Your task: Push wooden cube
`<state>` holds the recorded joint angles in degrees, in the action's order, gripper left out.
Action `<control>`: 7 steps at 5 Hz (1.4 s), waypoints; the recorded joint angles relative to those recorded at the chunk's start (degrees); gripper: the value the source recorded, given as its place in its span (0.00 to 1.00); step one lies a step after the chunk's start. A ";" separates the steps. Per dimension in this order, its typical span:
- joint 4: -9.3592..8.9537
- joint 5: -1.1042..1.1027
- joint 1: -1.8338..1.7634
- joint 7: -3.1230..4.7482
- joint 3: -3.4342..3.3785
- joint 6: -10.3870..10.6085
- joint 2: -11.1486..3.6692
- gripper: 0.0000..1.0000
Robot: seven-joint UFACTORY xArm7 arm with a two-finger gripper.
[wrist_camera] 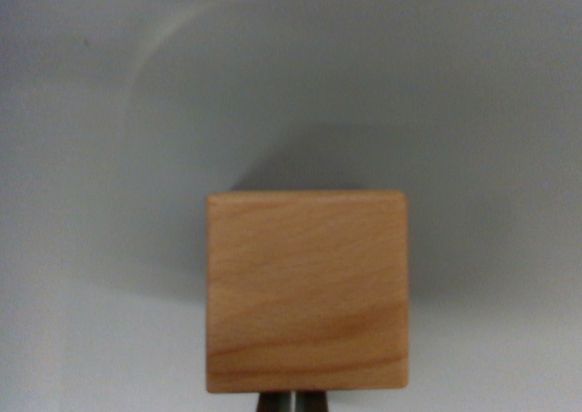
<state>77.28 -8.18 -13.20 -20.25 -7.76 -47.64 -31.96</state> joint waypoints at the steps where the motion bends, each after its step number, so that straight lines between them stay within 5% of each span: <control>1: 2.70 0.04 0.03 0.44 0.20 -1.08 -1.60 1.00; 2: 2.70 0.04 0.03 0.44 0.20 -1.08 -1.60 1.00; 3: 5.41 0.07 0.05 0.89 0.40 -2.16 -3.21 1.00; 4: 5.41 0.07 0.05 0.89 0.40 -2.16 -3.21 1.00; 5: 8.08 0.11 0.08 1.33 0.60 -3.22 -4.80 1.00; 6: 8.08 0.11 0.08 1.33 0.60 -3.22 -4.80 1.00; 7: 10.65 0.14 0.11 1.75 0.79 -4.24 -6.33 1.00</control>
<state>87.93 -8.04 -13.09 -18.49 -6.97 -51.88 -38.29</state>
